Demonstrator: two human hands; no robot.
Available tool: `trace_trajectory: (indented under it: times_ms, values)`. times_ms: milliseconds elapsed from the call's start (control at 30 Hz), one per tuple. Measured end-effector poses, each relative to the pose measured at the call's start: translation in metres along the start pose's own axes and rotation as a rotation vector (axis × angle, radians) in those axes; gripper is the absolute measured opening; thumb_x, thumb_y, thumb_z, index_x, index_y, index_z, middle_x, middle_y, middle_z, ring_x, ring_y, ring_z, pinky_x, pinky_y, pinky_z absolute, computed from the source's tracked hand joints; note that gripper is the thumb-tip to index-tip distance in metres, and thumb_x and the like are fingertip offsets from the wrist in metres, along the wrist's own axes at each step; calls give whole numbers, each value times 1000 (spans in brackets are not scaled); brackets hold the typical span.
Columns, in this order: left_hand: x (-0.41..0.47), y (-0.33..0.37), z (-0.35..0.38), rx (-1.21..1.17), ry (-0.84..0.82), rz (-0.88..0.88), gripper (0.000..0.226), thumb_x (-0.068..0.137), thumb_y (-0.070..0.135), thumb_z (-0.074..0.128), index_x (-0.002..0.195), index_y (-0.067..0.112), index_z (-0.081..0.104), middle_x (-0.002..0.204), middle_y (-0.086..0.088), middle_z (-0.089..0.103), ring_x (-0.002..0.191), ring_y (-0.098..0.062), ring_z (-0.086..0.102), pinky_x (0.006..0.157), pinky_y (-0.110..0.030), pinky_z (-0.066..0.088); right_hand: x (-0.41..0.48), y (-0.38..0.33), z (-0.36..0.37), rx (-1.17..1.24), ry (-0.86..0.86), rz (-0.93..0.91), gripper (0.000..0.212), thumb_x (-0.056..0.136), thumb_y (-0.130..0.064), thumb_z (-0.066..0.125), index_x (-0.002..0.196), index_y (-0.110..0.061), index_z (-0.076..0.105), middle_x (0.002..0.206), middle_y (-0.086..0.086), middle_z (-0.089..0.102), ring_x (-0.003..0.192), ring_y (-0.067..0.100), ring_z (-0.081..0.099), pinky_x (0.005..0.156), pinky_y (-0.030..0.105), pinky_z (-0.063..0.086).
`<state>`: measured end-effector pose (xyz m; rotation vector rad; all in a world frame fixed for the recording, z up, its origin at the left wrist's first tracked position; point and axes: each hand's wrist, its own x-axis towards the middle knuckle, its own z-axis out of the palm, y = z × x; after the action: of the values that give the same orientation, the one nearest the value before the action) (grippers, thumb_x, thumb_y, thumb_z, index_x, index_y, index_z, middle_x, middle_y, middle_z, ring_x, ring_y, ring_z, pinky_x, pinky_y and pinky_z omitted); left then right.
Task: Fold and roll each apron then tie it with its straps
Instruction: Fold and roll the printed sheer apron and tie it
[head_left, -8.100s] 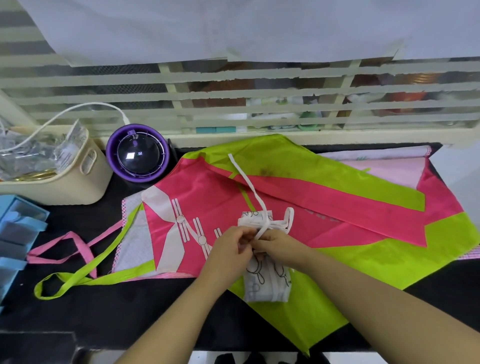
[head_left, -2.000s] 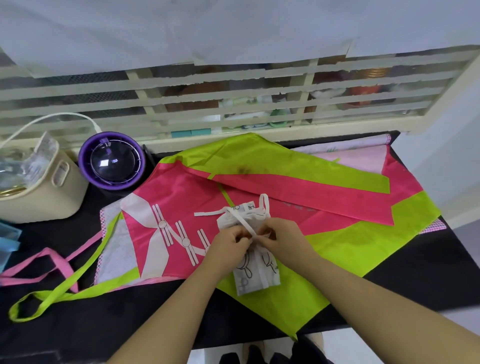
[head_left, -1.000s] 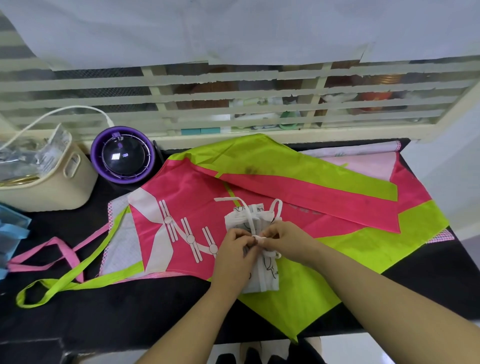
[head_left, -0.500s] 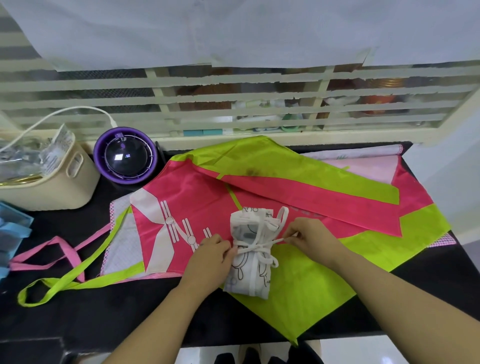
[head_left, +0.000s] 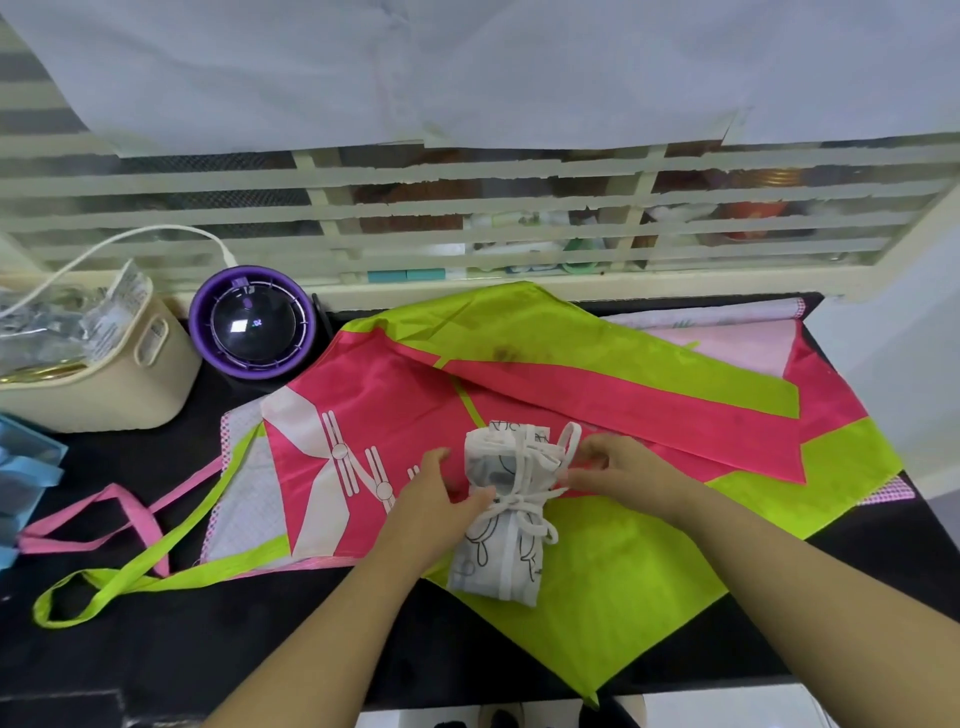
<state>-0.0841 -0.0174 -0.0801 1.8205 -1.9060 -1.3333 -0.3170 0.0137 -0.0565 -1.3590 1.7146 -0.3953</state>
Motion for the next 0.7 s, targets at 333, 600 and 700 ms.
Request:
trace_trajectory:
  times_ms: [333, 600, 700]
  values:
    - [7, 21, 20, -528, -228, 7, 27, 83, 26, 73, 108, 19, 68, 105, -7, 72, 97, -24, 68, 88, -44, 55, 7, -36, 7, 830, 228, 80, 26, 97, -21, 52, 80, -9, 69, 77, 5, 61, 70, 16, 54, 64, 29, 43]
    - [-5, 92, -52, -847, -265, 323, 36, 80, 13, 61, 116, 12, 61, 105, -4, 72, 99, -22, 67, 77, -30, 56, -14, -98, -75, 1319, 466, 117, 11, 95, -13, 54, 90, -13, 64, 73, -3, 52, 61, 8, 43, 62, 18, 43]
    - [-16, 128, -75, -857, -260, 400, 31, 84, 8, 59, 114, 16, 62, 104, -1, 72, 97, -18, 68, 74, -27, 57, -30, -131, -107, 1109, 679, -43, 17, 91, -4, 56, 88, -17, 67, 74, -2, 53, 63, 8, 43, 64, 20, 40]
